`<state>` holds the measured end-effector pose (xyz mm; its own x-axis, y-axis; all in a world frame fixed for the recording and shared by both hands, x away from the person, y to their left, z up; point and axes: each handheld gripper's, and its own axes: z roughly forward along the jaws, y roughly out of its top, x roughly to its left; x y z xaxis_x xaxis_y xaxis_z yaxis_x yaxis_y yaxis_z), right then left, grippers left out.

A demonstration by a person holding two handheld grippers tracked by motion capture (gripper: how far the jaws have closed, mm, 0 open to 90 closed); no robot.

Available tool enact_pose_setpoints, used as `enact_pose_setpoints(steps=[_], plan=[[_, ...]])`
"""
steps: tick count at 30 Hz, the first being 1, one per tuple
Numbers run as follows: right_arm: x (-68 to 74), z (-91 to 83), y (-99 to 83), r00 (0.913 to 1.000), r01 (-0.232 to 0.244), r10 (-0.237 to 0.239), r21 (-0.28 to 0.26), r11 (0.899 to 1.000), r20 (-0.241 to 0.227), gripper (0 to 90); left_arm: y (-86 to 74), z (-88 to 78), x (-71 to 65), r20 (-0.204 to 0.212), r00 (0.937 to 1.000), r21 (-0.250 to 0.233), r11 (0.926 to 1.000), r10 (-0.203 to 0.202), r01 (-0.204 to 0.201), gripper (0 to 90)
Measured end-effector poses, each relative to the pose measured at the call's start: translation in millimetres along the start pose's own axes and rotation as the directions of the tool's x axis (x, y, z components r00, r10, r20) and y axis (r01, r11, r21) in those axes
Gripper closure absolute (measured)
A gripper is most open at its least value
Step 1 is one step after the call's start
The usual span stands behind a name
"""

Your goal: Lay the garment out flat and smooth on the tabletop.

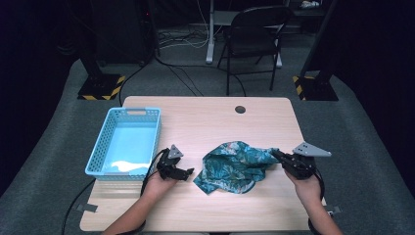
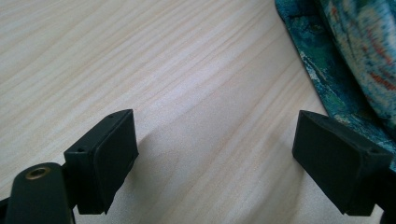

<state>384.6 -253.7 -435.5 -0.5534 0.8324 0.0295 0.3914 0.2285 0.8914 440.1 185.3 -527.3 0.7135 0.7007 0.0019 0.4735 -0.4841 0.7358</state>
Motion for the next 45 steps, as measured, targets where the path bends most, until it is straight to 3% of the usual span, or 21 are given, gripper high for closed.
enact_pose_setpoints(steps=[16, 31, 34, 40, 45], plan=[[-34.1, -6.5, -32.8, 0.9941, -0.079, 0.071, 0.090, 0.993, 0.081, 87.2, 0.0, 0.1, -0.1, -0.002, 1.0000, -0.001, 1.0000, -0.004, 0.004, 13.6], [-67.7, -6.5, -65.7, 0.9771, -0.174, 0.144, 0.201, 0.964, 0.157, 85.9, 0.0, 0.0, 0.2, -0.001, 1.0000, -0.001, 1.0000, -0.003, 0.003, 13.6], [-70.6, -8.0, -68.5, 0.9737, -0.186, 0.150, 0.214, 0.959, 0.171, 78.8, -0.1, -0.1, 0.4, -0.001, 1.0000, -0.001, 1.0000, -0.003, 0.003, 13.7], [-66.7, -20.1, -57.1, 0.9707, -0.179, 0.150, 0.149, 0.972, 0.188, 70.4, 1.0, -0.9, 1.5, 0.006, 1.0000, 0.004, 1.0000, -0.001, 0.000, 15.6], [-52.2, -19.1, -43.8, 0.9823, -0.146, 0.130, 0.118, 0.982, 0.134, 67.3, 3.6, -1.8, 1.1, 0.030, 0.9995, 0.007, 0.9999, -0.012, 0.012, 21.6]])
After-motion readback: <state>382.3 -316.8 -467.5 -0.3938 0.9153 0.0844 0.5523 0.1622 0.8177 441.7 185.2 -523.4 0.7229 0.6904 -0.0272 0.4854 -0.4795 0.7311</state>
